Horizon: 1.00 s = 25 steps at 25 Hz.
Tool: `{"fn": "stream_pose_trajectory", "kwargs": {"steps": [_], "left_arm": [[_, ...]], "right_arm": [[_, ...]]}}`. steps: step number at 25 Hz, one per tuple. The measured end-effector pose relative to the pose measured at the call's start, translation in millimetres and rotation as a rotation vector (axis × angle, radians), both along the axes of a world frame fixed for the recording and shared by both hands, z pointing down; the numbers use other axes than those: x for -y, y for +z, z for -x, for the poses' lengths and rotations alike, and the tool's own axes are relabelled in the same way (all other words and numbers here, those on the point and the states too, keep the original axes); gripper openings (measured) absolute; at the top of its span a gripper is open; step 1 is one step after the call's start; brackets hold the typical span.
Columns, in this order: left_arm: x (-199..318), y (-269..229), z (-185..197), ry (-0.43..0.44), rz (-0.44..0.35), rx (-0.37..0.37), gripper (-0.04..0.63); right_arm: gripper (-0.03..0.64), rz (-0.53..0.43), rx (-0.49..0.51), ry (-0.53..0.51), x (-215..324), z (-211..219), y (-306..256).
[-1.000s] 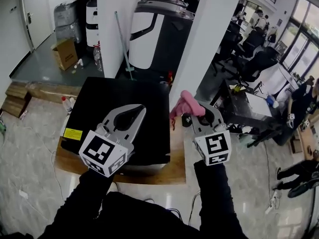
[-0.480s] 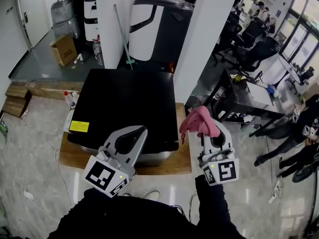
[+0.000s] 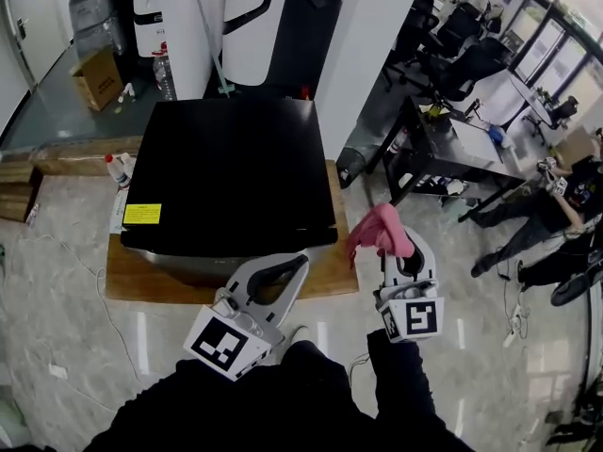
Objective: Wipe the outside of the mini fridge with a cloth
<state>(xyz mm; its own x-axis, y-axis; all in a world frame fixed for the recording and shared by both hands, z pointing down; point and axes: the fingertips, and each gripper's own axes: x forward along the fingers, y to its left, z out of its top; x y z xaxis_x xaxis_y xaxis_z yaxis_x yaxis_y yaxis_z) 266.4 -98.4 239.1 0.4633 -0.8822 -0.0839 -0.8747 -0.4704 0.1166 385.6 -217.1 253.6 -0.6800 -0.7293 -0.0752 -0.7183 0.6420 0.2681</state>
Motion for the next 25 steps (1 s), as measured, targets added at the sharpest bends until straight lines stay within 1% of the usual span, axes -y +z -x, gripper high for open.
{"fn": "stream_pose_trajectory", "kwargs": {"steps": [2,4,6,10,15,18,21,25], "left_arm": [[2,1,-22,-0.006,-0.015,-0.015,0.005],[12,5,-44,-0.018,-0.012,-0.008,0.006],[27,12,-65,-0.033,-0.002,-0.002,0.005],[61,21,-105,-0.072,0.004,-0.028,0.005],[111,35,-147,-0.157,0.022,0.008,0.006],[138,53,-161,-0.213,0.032,0.001,0.005],[159,66,-171,-0.26,0.002,-0.001,0.005],[170,83,-173,-0.319,0.037,-0.011,0.006]], "right_arm": [[0.046,-0.012,-0.032,-0.003,10,-8,4],[0.046,-0.025,-0.063,-0.013,28,-15,9],[0.046,-0.033,-0.117,-0.03,51,-19,18],[0.046,-0.039,-0.209,-0.096,99,-21,33],[0.046,-0.09,-0.268,-0.192,163,-17,46],[0.046,-0.118,-0.308,-0.255,201,-4,63],[0.046,-0.136,-0.314,-0.322,226,14,71],[0.046,-0.163,-0.36,-0.39,244,50,84]]}}
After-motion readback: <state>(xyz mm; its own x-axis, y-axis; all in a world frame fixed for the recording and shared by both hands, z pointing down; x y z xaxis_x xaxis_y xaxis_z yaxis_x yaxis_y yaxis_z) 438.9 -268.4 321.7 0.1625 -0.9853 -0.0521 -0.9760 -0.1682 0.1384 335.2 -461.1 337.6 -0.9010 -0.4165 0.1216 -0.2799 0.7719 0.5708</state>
